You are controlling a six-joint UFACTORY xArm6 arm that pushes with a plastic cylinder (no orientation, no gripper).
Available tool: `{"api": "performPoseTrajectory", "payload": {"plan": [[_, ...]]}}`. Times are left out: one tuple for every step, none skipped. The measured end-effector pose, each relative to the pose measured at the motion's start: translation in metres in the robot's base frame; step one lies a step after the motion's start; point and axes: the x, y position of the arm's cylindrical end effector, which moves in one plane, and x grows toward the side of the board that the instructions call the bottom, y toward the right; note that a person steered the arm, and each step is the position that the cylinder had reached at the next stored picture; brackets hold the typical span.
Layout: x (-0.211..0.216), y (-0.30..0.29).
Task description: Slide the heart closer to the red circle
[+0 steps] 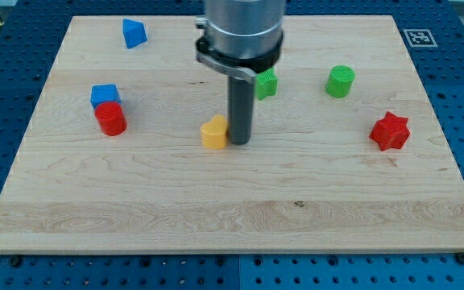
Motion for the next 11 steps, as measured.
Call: {"api": "performPoseTrajectory", "payload": {"plan": [[0.012,-0.013],[0.016,-0.018],[0.005,-0.034],[-0.009,-0.063],[-0.009,-0.075],[-0.003,-0.078],[-0.001,-0.092],[0.001,-0.083],[0.014,-0.072],[-0.028,-0.074],[-0.044,-0.074]]}}
